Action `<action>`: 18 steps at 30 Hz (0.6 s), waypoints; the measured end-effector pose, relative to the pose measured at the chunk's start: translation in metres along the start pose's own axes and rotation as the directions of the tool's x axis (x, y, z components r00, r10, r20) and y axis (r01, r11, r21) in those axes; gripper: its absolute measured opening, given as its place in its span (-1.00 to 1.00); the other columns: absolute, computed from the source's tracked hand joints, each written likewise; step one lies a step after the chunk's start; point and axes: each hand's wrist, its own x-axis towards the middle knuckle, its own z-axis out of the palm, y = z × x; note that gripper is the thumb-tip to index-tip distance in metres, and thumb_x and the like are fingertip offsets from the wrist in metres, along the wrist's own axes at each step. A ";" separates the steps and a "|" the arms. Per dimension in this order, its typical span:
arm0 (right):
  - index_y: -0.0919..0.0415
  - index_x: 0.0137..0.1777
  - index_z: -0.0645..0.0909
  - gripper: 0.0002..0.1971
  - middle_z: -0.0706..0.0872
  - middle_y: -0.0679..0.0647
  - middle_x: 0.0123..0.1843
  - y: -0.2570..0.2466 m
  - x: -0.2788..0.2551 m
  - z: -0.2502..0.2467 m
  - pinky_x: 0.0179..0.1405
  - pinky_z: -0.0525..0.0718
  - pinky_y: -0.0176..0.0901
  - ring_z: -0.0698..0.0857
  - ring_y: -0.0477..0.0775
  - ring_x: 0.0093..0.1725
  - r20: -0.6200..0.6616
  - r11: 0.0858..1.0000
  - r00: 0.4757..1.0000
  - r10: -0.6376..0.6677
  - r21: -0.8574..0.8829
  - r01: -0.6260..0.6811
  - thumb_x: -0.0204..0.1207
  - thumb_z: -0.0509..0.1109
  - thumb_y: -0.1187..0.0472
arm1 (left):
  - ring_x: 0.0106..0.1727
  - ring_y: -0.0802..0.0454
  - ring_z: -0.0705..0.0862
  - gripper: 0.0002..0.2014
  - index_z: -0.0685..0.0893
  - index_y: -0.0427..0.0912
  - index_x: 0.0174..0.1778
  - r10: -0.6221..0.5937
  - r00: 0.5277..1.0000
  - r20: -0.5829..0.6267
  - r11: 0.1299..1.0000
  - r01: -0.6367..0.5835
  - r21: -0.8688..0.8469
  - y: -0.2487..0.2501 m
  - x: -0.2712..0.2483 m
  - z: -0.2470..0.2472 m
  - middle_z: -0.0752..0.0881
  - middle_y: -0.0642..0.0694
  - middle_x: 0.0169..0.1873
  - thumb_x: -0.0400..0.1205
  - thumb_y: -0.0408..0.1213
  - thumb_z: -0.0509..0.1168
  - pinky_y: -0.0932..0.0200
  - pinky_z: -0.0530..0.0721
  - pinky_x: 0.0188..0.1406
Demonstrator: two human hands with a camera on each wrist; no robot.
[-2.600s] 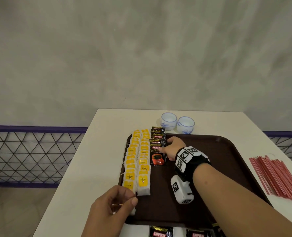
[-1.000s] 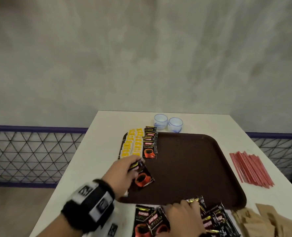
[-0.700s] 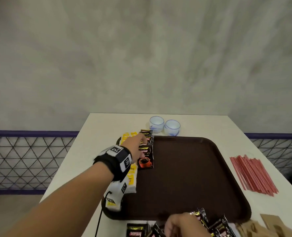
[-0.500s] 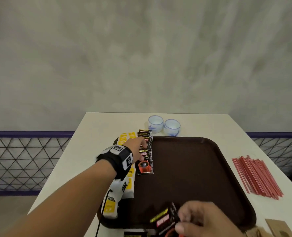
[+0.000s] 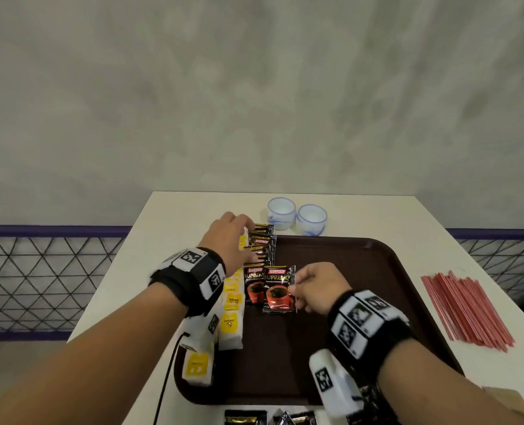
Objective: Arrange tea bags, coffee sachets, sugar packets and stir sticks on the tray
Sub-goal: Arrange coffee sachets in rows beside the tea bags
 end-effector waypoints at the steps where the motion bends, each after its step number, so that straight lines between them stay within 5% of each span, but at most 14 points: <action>1: 0.15 -0.30 0.53 -0.78 0.63 0.05 -0.51 -0.003 0.005 0.005 -0.66 0.48 -0.33 0.59 -0.09 -0.61 -0.008 1.000 1.000 0.029 -0.009 -0.029 0.48 0.44 0.41 | 0.10 -0.01 0.54 -0.52 0.53 0.02 0.21 0.001 1.000 -0.032 1.000 -0.002 -0.030 -0.001 -0.005 -0.006 0.46 0.05 0.01 0.41 -0.12 0.53 0.12 0.56 0.11; 4: 0.16 -0.30 0.53 -0.78 0.63 0.07 -0.45 -0.012 0.015 0.020 -0.67 0.48 -0.36 0.58 -0.09 -0.56 0.015 0.995 0.996 0.092 -0.047 -0.091 0.48 0.47 0.38 | -0.12 0.16 0.51 -0.60 0.53 0.04 0.17 0.011 0.994 -0.113 0.994 -0.023 -0.109 -0.001 -0.028 -0.023 0.50 0.09 -0.04 0.46 -0.12 0.48 0.32 0.48 -0.08; 8: 0.15 -0.36 0.53 -0.75 0.73 0.17 -0.28 -0.018 0.020 0.034 -0.25 0.73 -0.16 0.68 0.04 -0.33 -0.031 0.986 0.993 0.117 -0.116 -0.120 0.42 0.54 0.33 | -0.21 0.26 0.51 -0.65 0.51 0.19 0.08 0.116 0.991 -0.065 0.972 -0.127 -0.197 -0.003 -0.091 -0.043 0.54 0.21 -0.14 0.46 -0.11 0.48 0.44 0.43 -0.22; 11: 0.17 -0.39 0.51 -0.73 0.79 0.25 -0.14 -0.020 0.020 0.037 0.01 0.77 -0.03 0.72 0.11 -0.20 -0.049 0.985 0.992 0.118 -0.122 -0.123 0.40 0.56 0.33 | -0.18 0.31 0.53 -0.55 0.53 0.29 -0.06 0.087 0.964 0.252 0.984 -0.045 -0.171 -0.010 -0.142 -0.019 0.57 0.25 -0.15 0.21 0.21 0.53 0.42 0.54 -0.11; 13: 0.18 -0.38 0.51 -0.74 0.80 0.27 -0.10 -0.020 0.019 0.037 0.02 0.79 0.02 0.78 0.15 -0.16 -0.027 0.986 0.994 0.107 -0.127 -0.109 0.43 0.53 0.31 | -0.15 0.32 0.53 -0.29 0.57 0.24 -0.03 0.016 0.880 0.474 0.995 0.034 -0.096 -0.023 -0.164 0.004 0.58 0.23 -0.12 -0.04 0.48 0.43 0.48 0.58 -0.02; 15: 0.21 -0.35 0.53 -0.77 0.81 0.27 -0.11 -0.021 0.015 0.034 -0.02 0.80 0.03 0.82 0.18 -0.15 -0.013 0.986 0.995 0.097 -0.132 -0.098 0.45 0.52 0.26 | -0.08 0.38 0.52 -0.46 0.51 0.25 0.14 0.037 0.864 0.503 0.999 -0.041 -0.004 -0.030 -0.184 0.020 0.52 0.30 -0.05 0.32 0.42 0.27 0.60 0.46 -0.10; 18: 0.18 -0.31 0.52 -0.76 0.80 0.24 -0.13 -0.027 0.001 0.022 -0.08 0.80 0.02 0.83 0.21 -0.13 0.001 0.973 0.999 0.039 -0.229 -0.038 0.46 0.51 0.16 | -0.41 0.50 0.58 -0.64 0.41 0.30 -0.10 -0.039 0.848 0.529 0.962 -0.111 0.248 -0.022 -0.216 0.020 0.53 0.33 -0.25 0.49 0.40 -0.12 0.68 0.41 -0.51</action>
